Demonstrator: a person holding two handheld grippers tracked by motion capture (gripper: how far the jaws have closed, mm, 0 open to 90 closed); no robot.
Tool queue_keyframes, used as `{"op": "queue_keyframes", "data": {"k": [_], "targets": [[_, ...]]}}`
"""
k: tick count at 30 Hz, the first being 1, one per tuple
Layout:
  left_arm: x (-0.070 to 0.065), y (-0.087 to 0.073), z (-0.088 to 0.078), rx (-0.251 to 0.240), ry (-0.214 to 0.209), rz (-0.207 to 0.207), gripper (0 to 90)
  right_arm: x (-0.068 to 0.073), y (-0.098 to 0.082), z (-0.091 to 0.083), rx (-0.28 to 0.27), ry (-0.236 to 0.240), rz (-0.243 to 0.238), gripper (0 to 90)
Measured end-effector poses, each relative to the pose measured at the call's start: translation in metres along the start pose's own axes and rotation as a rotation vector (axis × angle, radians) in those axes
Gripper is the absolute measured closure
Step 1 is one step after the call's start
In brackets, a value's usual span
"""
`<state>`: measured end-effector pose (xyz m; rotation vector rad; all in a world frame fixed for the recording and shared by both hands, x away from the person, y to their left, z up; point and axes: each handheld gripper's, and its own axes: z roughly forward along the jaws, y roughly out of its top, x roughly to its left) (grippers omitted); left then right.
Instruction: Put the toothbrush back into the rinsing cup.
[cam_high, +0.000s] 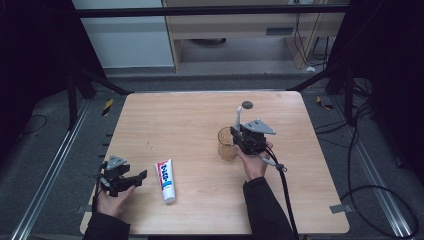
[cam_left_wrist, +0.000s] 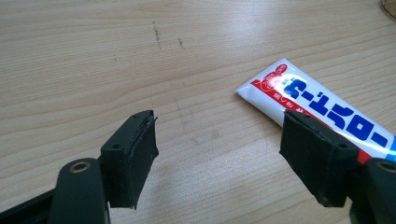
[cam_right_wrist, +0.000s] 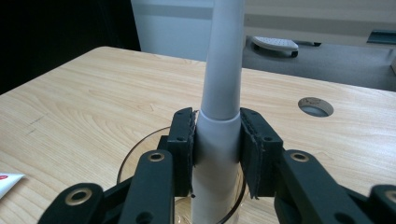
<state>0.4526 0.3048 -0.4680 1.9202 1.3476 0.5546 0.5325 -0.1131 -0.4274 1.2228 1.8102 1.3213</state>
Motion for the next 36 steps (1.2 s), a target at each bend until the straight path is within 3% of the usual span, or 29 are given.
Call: {"op": "queue_keyframes", "data": {"k": [24, 36], "targets": [[-0.0004, 0.0001, 0.0002, 0.000, 0.000, 0.001, 26.2, -0.0029, -0.0021, -0.0012, -0.012, 0.010, 0.006, 64.0], [0.0000, 0.0001, -0.0001, -0.001, -0.001, -0.001, 26.2, -0.0029, -0.0017, -0.0020, -0.019, 0.015, 0.008, 57.3]]}}
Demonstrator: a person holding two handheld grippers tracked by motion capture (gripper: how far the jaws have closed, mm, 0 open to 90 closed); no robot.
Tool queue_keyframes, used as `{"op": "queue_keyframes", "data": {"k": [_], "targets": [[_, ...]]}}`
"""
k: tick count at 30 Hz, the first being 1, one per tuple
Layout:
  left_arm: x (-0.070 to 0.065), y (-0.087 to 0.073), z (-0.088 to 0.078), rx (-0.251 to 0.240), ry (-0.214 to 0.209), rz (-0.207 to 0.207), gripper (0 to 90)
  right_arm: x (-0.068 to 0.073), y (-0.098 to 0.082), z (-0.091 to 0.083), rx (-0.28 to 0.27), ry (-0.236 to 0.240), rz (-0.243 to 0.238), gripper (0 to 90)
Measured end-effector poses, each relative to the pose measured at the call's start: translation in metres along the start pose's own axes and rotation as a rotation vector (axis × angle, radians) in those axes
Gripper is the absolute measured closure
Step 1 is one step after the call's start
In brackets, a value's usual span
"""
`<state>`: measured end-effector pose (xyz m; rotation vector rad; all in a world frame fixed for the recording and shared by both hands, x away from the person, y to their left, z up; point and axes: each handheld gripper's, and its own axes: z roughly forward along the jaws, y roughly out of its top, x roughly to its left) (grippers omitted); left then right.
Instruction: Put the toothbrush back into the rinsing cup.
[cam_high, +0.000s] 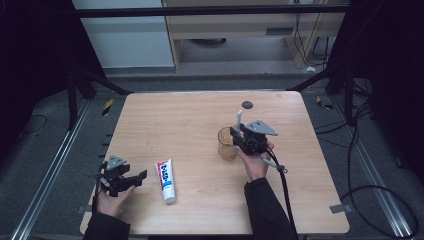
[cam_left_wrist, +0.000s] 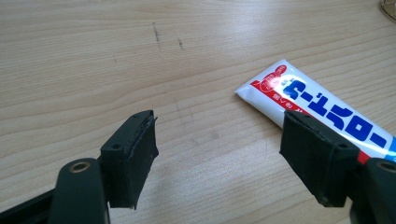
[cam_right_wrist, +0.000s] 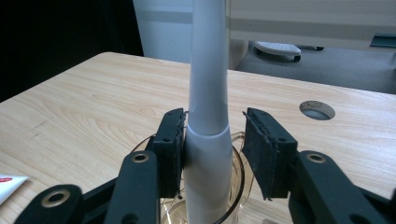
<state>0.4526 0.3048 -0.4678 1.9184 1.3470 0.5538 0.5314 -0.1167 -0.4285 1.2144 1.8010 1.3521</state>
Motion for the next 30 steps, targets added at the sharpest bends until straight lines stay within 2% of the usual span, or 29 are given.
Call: {"op": "queue_keyframes", "data": {"k": [13, 19, 30], "targets": [[0.0005, -0.0001, 0.0000, -0.001, -0.001, -0.001, 26.1, 0.0022, -0.0005, -0.0001, 0.010, 0.020, -0.004, 50.3], [0.0003, 0.0000, -0.0005, -0.003, 0.001, -0.001, 26.1, 0.0032, 0.0000, -0.0004, 0.002, 0.021, -0.006, 44.1], [-0.0005, 0.0003, -0.0014, -0.008, -0.002, 0.000, 26.1, 0.0035, 0.0022, -0.0037, 0.028, 0.029, -0.006, 32.1]]}}
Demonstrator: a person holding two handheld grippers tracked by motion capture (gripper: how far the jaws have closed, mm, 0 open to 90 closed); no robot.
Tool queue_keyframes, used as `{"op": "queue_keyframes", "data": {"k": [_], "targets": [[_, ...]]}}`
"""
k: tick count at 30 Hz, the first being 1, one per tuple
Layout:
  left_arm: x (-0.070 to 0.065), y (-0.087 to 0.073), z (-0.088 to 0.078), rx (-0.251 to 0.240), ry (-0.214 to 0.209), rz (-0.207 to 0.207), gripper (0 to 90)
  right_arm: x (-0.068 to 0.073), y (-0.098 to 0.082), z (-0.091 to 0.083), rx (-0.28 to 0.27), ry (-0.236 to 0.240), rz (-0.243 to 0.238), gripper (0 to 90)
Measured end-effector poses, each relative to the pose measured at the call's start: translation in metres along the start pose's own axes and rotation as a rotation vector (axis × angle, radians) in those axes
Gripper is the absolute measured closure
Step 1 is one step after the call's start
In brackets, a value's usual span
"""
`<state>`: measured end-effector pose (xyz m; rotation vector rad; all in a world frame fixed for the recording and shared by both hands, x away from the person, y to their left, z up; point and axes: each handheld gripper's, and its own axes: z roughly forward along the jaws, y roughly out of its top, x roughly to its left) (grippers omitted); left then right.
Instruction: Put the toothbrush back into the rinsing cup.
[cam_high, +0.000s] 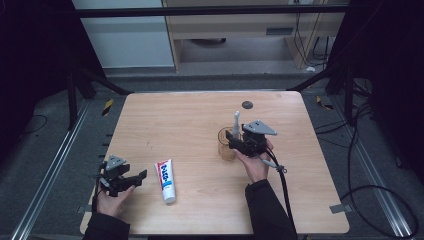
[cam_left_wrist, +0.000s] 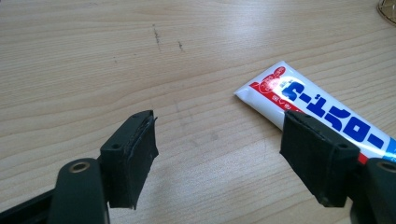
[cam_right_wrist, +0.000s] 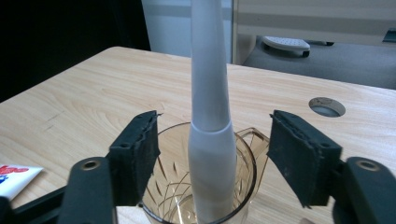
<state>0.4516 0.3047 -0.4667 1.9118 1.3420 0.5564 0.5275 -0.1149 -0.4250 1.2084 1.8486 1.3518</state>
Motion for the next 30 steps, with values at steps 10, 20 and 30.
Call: {"op": "queue_keyframes", "data": {"k": [10, 20, 30], "targets": [[0.000, 0.000, -0.002, -0.004, 0.001, 0.000, 26.1, -0.001, 0.002, -0.012, 0.043, 0.013, -0.008, 25.4], [-0.003, 0.000, -0.005, -0.028, -0.008, 0.030, 32.7, -0.003, 0.000, -0.032, 0.076, 0.017, -0.033, 24.9], [-0.007, 0.000, -0.005, 0.005, -0.016, 0.071, 41.5, -0.010, -0.006, -0.056, 0.089, 0.026, -0.045, 24.8]]}}
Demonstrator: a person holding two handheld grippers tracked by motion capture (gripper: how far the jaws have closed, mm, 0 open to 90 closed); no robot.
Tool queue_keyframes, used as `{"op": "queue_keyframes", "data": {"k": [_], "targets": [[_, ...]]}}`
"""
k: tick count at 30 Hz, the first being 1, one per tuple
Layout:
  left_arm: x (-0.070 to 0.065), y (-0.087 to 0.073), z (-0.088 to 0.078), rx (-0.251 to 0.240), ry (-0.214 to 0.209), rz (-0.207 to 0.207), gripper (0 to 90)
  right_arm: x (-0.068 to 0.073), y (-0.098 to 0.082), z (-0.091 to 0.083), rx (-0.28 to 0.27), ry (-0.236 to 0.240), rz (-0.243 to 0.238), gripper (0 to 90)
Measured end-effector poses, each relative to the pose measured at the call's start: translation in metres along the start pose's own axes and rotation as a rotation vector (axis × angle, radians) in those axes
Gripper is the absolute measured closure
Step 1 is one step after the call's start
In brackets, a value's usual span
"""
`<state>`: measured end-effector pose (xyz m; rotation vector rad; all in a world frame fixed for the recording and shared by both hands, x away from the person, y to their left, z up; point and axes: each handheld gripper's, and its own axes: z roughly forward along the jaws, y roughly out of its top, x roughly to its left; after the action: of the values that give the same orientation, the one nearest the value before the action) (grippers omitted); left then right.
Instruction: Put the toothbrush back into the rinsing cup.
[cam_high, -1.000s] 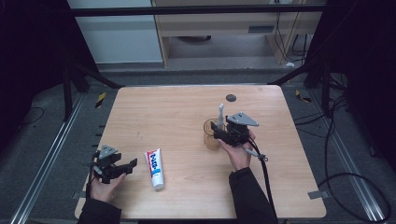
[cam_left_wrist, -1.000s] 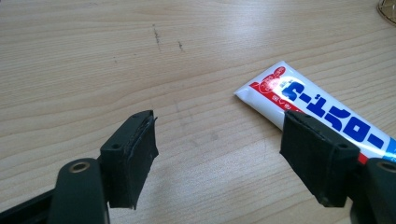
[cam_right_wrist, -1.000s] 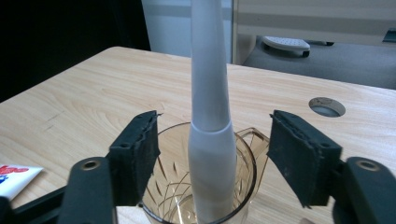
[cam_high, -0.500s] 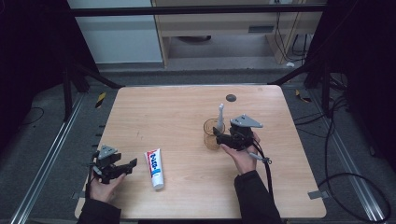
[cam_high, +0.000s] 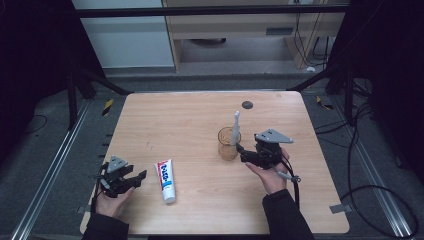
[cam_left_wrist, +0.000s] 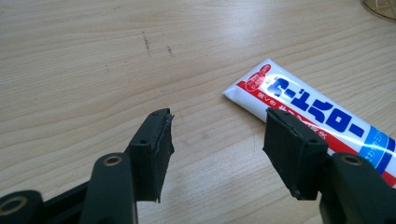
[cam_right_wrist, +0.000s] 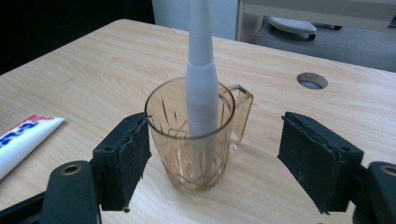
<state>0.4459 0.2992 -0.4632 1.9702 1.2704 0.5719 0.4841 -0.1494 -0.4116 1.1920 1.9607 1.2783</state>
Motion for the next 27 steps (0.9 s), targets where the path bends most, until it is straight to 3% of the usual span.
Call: {"op": "queue_keyframes", "data": {"k": [9, 15, 27], "targets": [[-0.007, -0.003, 0.004, 0.044, -0.031, 0.033, 43.1, -0.014, -0.026, -0.019, 0.054, 0.022, 0.010, 24.9], [-0.012, -0.005, 0.003, 0.056, -0.085, 0.055, 44.7, -0.024, -0.042, -0.027, 0.092, 0.020, 0.021, 28.1], [-0.023, -0.010, 0.000, 0.118, -0.166, 0.097, 50.6, -0.034, -0.057, -0.038, 0.117, 0.008, 0.000, 36.0]]}}
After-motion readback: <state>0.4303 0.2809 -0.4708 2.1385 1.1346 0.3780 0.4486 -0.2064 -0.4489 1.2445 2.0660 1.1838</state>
